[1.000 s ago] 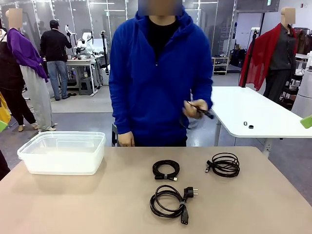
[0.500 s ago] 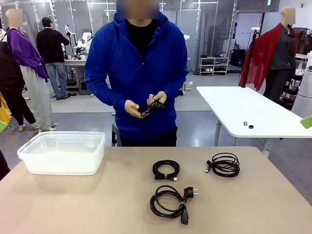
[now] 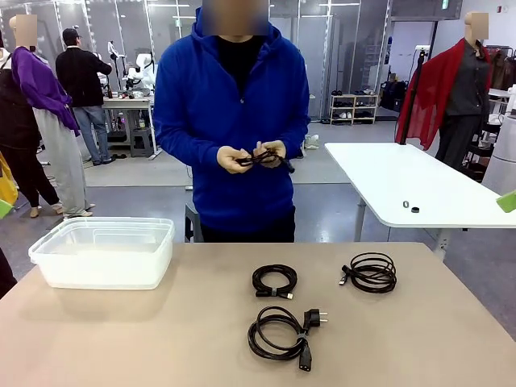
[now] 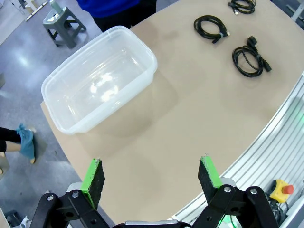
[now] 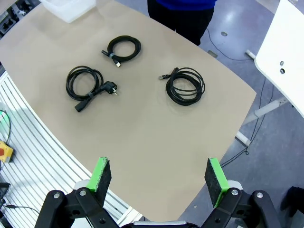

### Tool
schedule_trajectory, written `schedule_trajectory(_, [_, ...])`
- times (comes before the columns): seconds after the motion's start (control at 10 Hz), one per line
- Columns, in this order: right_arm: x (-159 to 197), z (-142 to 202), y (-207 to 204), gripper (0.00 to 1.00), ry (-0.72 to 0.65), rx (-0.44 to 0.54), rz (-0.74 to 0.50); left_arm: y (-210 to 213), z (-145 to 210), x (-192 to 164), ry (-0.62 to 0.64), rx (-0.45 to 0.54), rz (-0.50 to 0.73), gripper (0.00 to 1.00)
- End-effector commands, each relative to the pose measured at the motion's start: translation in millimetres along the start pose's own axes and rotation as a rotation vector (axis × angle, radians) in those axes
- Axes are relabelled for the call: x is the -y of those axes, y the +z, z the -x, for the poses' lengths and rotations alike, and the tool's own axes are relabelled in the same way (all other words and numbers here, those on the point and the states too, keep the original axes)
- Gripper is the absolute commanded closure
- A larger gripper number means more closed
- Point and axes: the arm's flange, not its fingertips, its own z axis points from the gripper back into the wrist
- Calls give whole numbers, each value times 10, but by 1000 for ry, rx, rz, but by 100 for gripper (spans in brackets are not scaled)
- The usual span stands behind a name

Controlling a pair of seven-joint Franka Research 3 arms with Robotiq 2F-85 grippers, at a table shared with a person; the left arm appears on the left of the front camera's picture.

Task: Organize and store the cables.
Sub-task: Place the Power Cable into the Organizing box.

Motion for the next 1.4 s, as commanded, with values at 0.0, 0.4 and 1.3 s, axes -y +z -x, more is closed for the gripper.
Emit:
schedule_trajectory(0.0, [0,-8,-2,0,1,-2,1,-61,-195,72,-27,-17,3,0])
schedule_trajectory(0.4, [0,-8,-2,0,1,-2,1,-347,-852,575,-79,-73,61,0])
schedule_trajectory(1.3, [0,-8,-2,0,1,-2,1,-892,-1552,1581,-114,-199,197,0])
